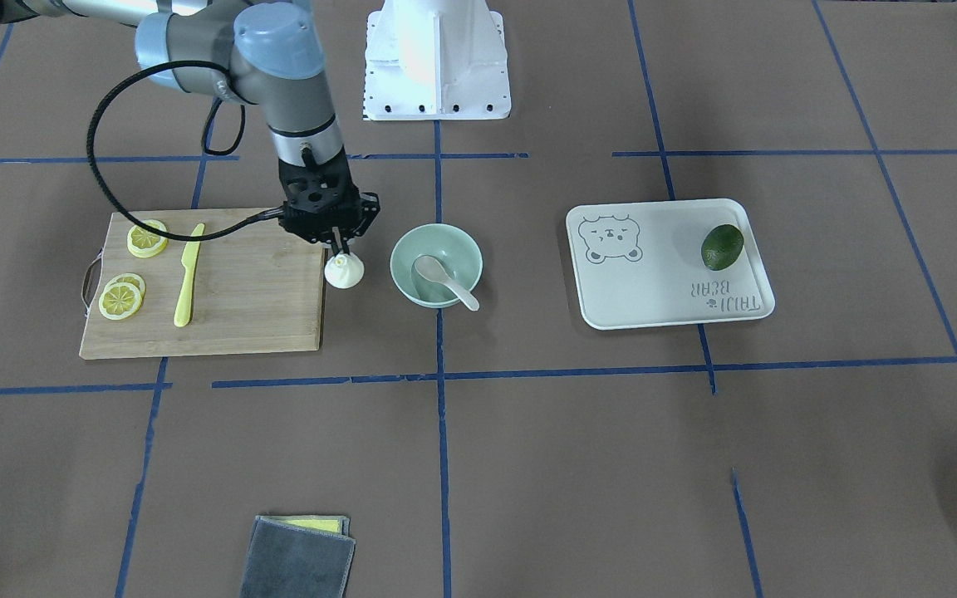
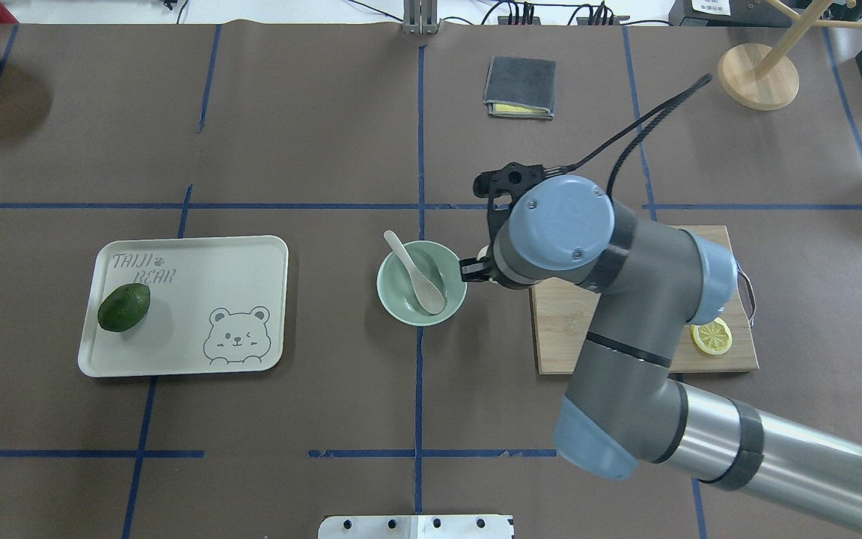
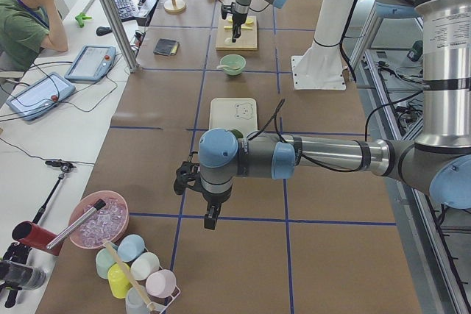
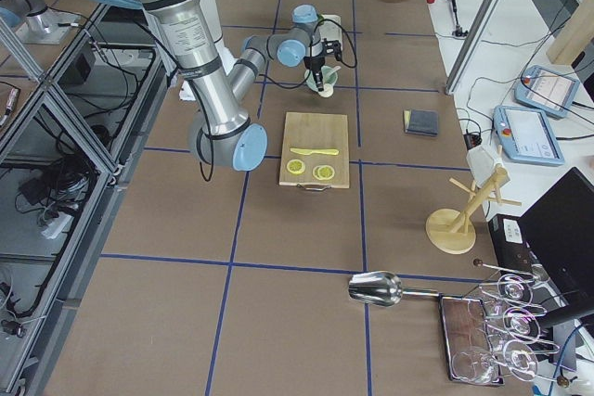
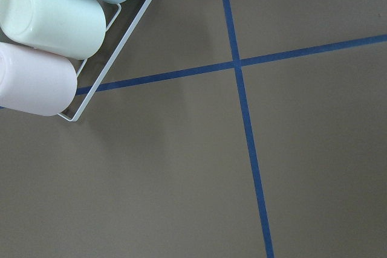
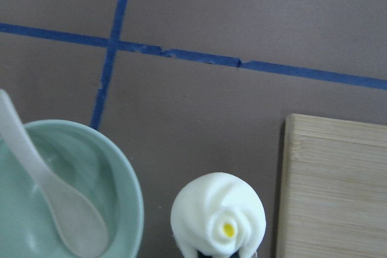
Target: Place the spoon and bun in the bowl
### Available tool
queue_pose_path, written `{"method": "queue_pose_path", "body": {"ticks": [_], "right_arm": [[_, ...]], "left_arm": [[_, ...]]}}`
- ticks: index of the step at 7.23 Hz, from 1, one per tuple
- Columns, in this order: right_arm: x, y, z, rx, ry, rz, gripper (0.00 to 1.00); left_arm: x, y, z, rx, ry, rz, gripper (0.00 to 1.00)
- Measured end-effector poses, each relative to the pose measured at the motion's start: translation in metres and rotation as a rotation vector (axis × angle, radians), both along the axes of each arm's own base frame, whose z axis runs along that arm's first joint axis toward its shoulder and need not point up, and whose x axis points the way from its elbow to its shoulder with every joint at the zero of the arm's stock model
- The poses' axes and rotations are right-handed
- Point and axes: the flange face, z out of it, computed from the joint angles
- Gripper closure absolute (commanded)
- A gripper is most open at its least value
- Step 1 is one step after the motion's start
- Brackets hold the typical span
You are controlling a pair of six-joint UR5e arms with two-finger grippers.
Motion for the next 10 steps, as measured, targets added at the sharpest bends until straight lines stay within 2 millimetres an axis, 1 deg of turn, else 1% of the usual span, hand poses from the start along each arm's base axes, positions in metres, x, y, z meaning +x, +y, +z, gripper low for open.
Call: {"method": "queue_pose_path", "body": {"ticks": [1, 2, 3, 4, 5, 6, 7, 8, 9, 10], "right_arm": [[-0.02, 0.011, -0.023, 0.0, -0.005, 0.004, 0.66], [-0.034, 0.016, -0.037, 0.004, -0.009, 0.01, 0.09], [-0.041, 0.02, -0.045, 0.002, -0.015, 0.015, 0.0], [-0.043, 0.022, -0.05, 0.001, -0.021, 0.017, 0.0], [-0.041, 0.02, -0.053, 0.003, -0.026, 0.02, 0.0], [-0.027, 0.006, -0.053, -0.006, -0.031, 0.024, 0.0], [0.003, -0.024, -0.046, -0.023, -0.036, 0.014, 0.0], [0.044, -0.061, -0.029, -0.015, -0.025, -0.012, 0.0], [0.098, -0.102, 0.003, 0.011, 0.003, -0.056, 0.0], [0.161, -0.137, 0.045, 0.044, 0.037, -0.116, 0.0]], "left_arm": [[0.0, 0.0, 0.0, 0.0, 0.001, 0.0, 0.0], [0.0, 0.0, 0.0, -0.001, 0.001, 0.0, 0.0], [0.0, 0.001, 0.001, -0.002, 0.001, 0.0, 0.0], [0.0, 0.001, 0.001, -0.003, 0.001, -0.001, 0.0], [0.0, 0.002, 0.002, -0.005, 0.001, -0.001, 0.0], [0.0, 0.002, 0.002, -0.006, 0.001, -0.001, 0.0], [0.0, 0.003, 0.004, -0.011, 0.001, -0.001, 0.0], [0.0, 0.007, 0.008, -0.021, 0.001, -0.001, 0.0], [0.0, 0.014, 0.014, -0.036, 0.003, -0.001, 0.0], [0.001, 0.02, 0.019, -0.051, 0.006, -0.001, 0.0]]}}
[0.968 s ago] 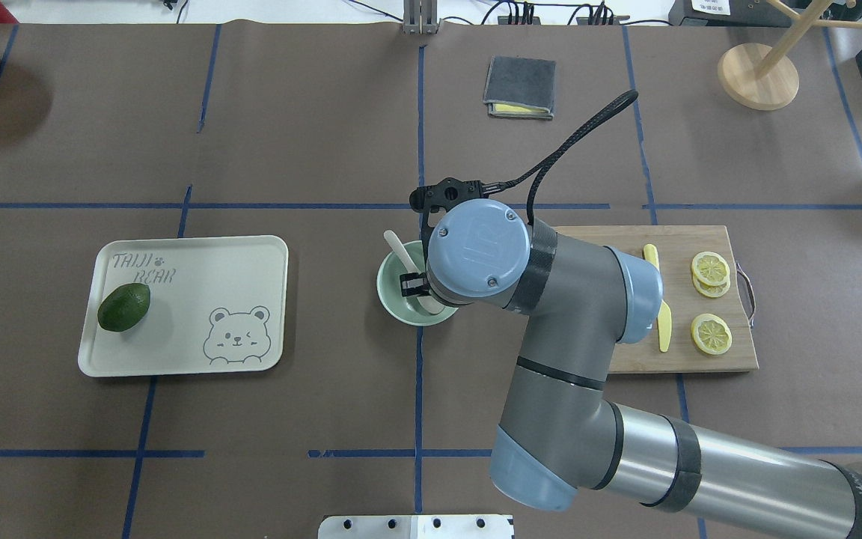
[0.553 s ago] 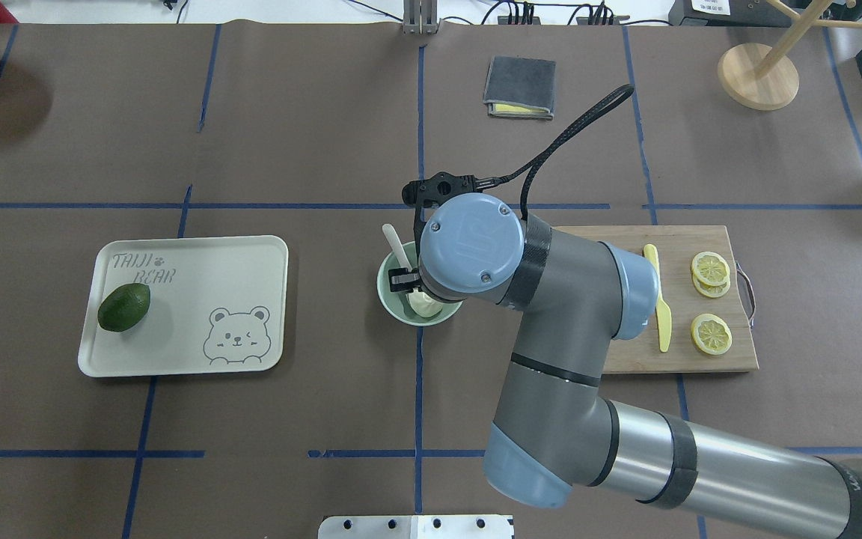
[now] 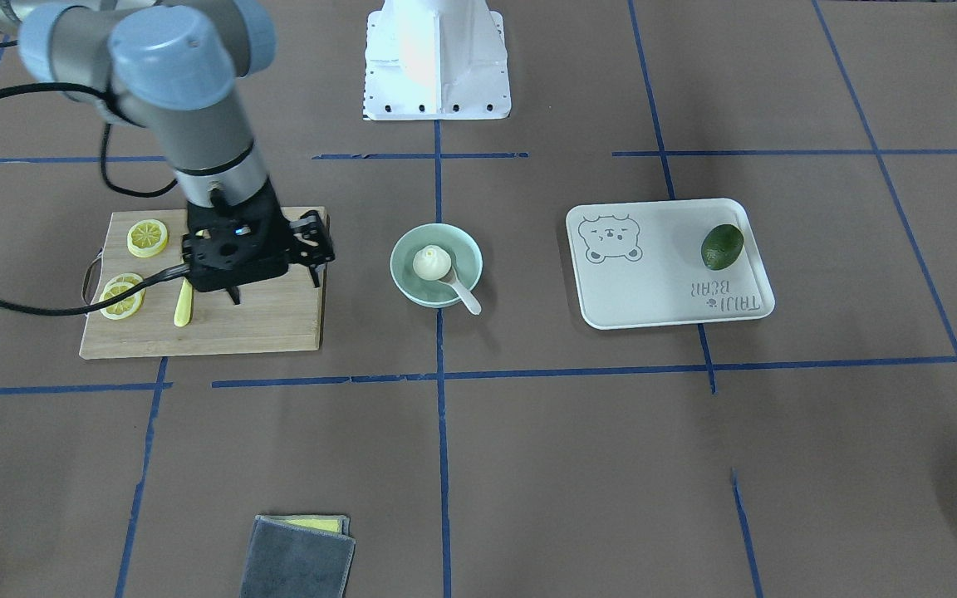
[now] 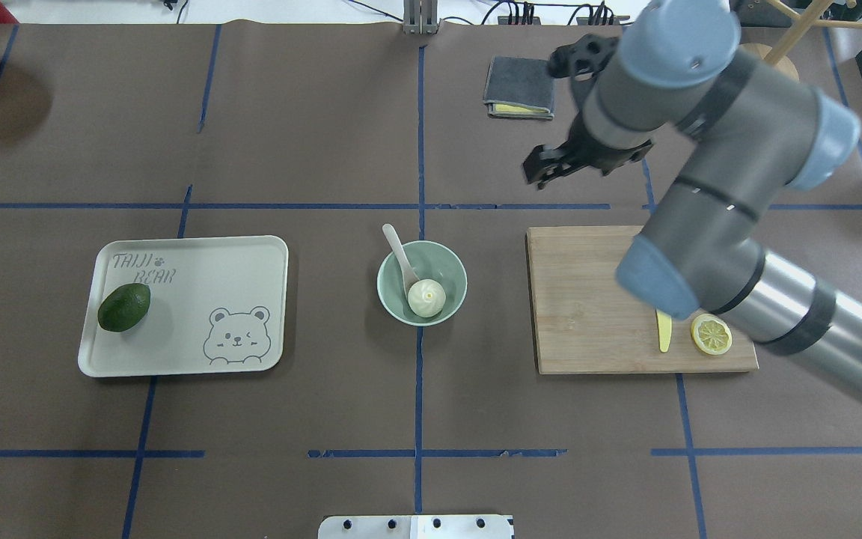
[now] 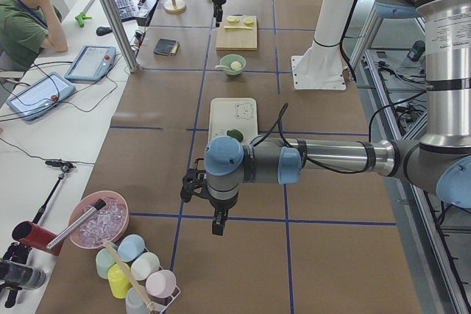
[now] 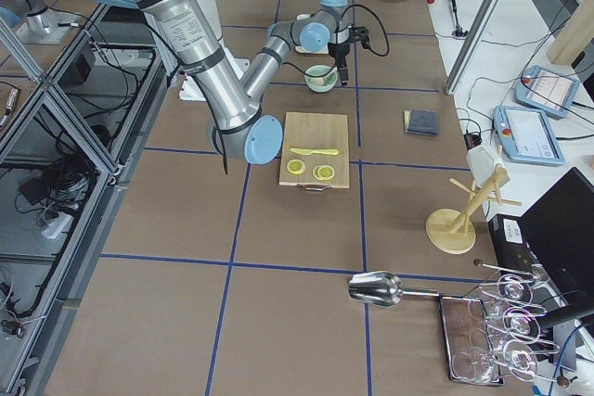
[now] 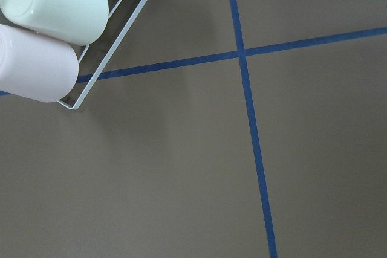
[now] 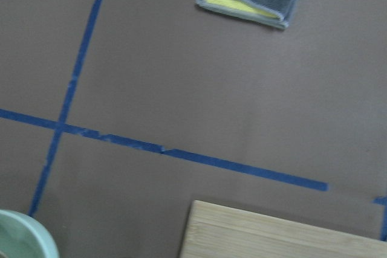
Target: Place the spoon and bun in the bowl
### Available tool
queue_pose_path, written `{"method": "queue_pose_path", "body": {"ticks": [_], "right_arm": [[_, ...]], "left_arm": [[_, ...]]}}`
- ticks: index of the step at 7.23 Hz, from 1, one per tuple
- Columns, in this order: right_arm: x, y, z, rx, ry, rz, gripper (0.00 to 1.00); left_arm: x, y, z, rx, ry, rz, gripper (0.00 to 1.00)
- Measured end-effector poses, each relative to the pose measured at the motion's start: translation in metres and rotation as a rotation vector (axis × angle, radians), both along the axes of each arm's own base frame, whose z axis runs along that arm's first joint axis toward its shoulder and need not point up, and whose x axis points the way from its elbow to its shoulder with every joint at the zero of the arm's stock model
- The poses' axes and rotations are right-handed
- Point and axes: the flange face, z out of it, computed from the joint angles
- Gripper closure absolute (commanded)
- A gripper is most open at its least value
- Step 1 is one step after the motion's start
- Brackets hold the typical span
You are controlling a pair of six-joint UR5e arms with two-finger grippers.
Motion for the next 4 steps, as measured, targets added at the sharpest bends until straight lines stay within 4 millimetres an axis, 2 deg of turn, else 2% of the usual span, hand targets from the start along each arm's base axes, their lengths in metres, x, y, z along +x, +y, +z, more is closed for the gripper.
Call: {"method": "queue_pose_path", "body": {"ticks": [1, 2, 3, 4], "right_arm": [[0.075, -0.029, 0.05, 0.031, 0.027, -0.066, 0.0], [0.158, -0.048, 0.107, 0.042, 0.04, -0.114, 0.0], [0.238, -0.051, 0.162, 0.028, 0.039, -0.119, 0.0], [0.304, -0.038, 0.213, -0.018, 0.032, -0.081, 0.0]], "left_arm": [[0.001, 0.003, 0.003, -0.009, 0.004, -0.001, 0.0], [0.002, 0.004, 0.003, -0.015, 0.017, -0.004, 0.0], [0.004, 0.005, 0.002, -0.022, 0.042, -0.011, 0.0], [0.005, 0.004, 0.001, -0.037, 0.06, -0.028, 0.0]]}}
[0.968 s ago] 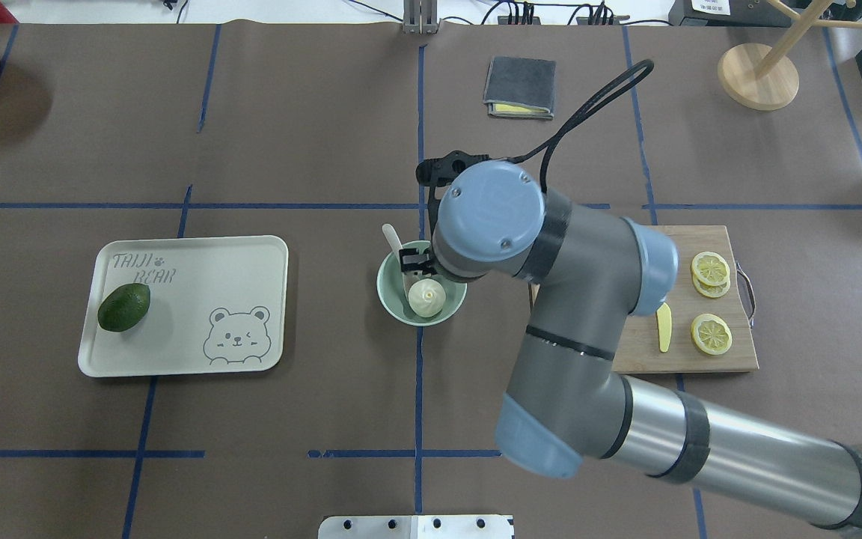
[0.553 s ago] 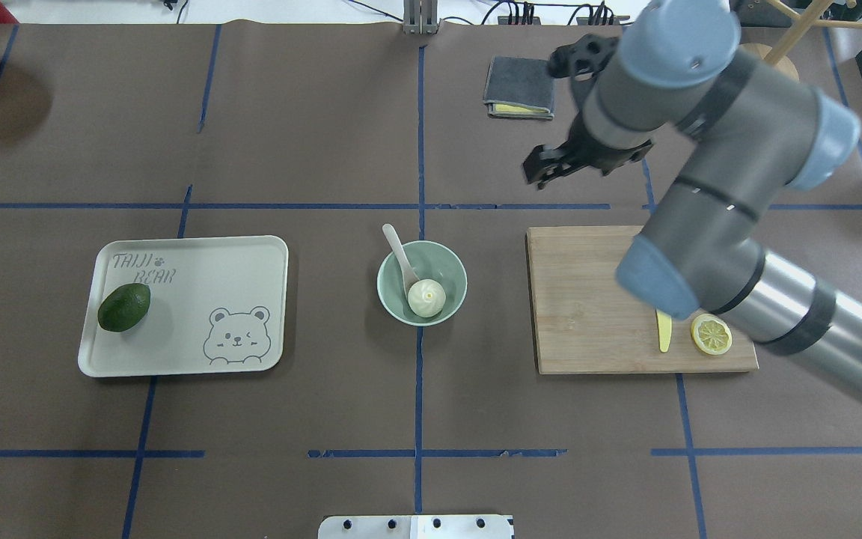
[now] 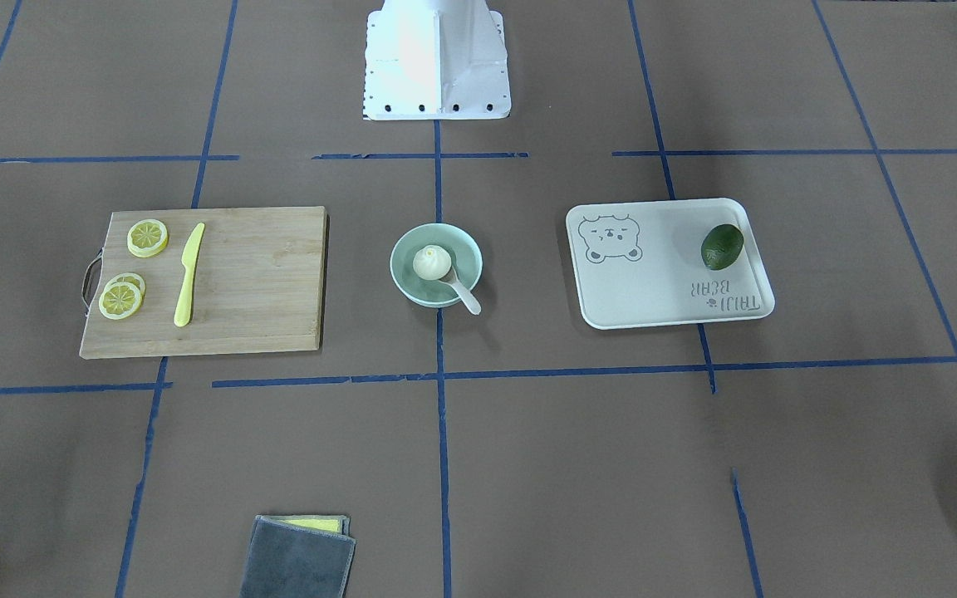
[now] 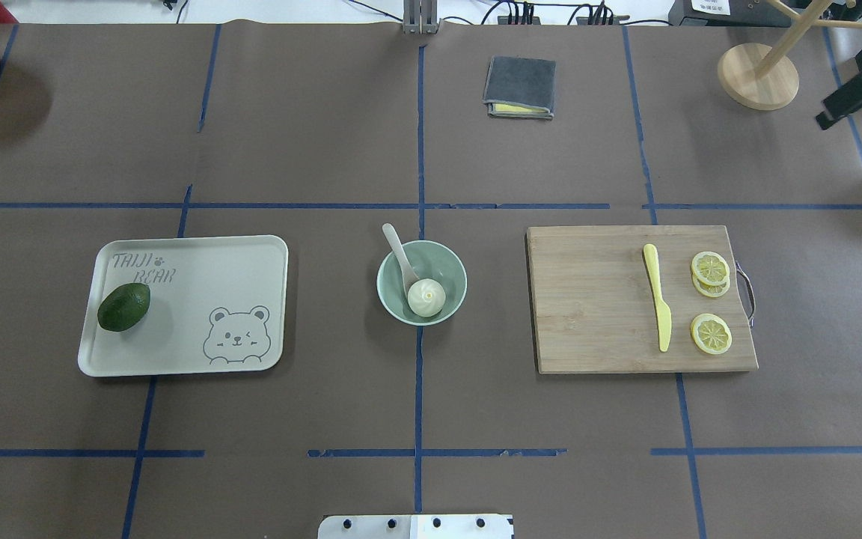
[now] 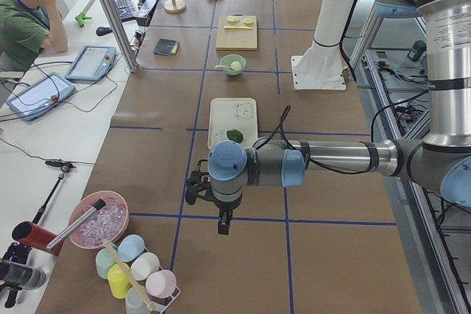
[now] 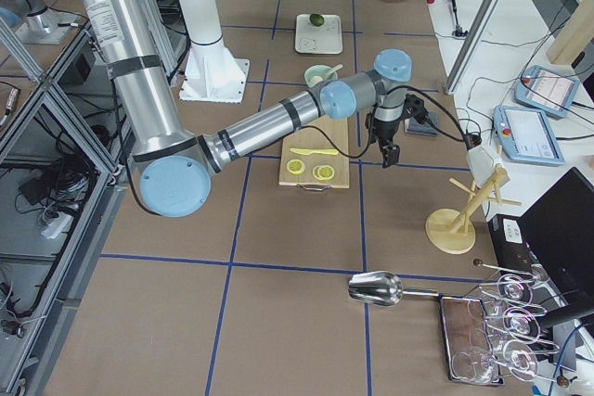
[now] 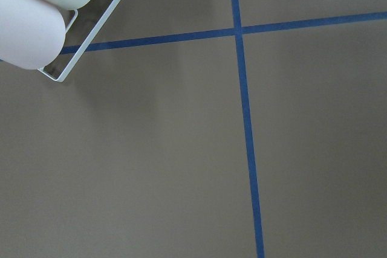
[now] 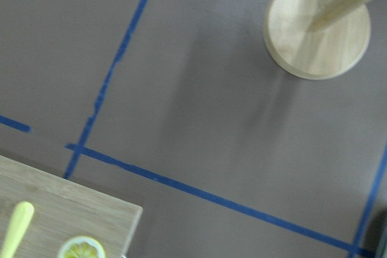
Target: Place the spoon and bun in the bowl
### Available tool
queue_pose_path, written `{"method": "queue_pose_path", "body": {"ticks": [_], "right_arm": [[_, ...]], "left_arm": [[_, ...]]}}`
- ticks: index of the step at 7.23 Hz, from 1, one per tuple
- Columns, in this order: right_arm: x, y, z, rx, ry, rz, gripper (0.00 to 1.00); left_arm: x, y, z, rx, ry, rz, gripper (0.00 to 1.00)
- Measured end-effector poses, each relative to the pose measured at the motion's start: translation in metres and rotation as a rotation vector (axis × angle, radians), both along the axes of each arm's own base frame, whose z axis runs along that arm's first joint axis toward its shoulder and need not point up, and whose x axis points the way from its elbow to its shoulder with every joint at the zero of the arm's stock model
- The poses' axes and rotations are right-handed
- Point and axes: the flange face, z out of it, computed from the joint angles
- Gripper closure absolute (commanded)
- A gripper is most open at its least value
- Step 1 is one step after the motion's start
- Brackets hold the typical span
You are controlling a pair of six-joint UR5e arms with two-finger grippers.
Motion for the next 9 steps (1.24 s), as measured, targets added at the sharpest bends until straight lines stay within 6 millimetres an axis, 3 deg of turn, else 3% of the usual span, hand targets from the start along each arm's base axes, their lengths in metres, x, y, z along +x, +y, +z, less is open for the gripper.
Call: {"method": "queue_pose_path", "body": {"ticks": [1, 2, 3, 4, 6, 9], "right_arm": [[0.047, 0.031, 0.053, -0.065, 0.004, 0.044, 0.0], [0.076, 0.071, 0.101, -0.122, 0.016, 0.065, 0.0], [0.094, 0.105, 0.137, -0.158, 0.027, 0.063, 0.0], [0.103, 0.125, 0.157, -0.176, 0.03, 0.056, 0.0], [0.107, 0.14, 0.169, -0.193, 0.031, 0.054, 0.0], [0.108, 0.142, 0.172, -0.201, 0.029, 0.057, 0.0]], "left_arm": [[0.001, 0.0, -0.001, -0.01, 0.009, -0.013, 0.0], [0.001, -0.001, -0.003, -0.009, 0.012, -0.016, 0.0], [0.001, -0.001, -0.005, -0.002, 0.012, -0.016, 0.0], [0.001, -0.002, -0.007, 0.005, 0.011, -0.015, 0.0], [0.001, -0.002, -0.008, 0.009, 0.01, -0.014, 0.0], [0.001, -0.002, -0.008, 0.01, 0.01, -0.014, 0.0]]}}
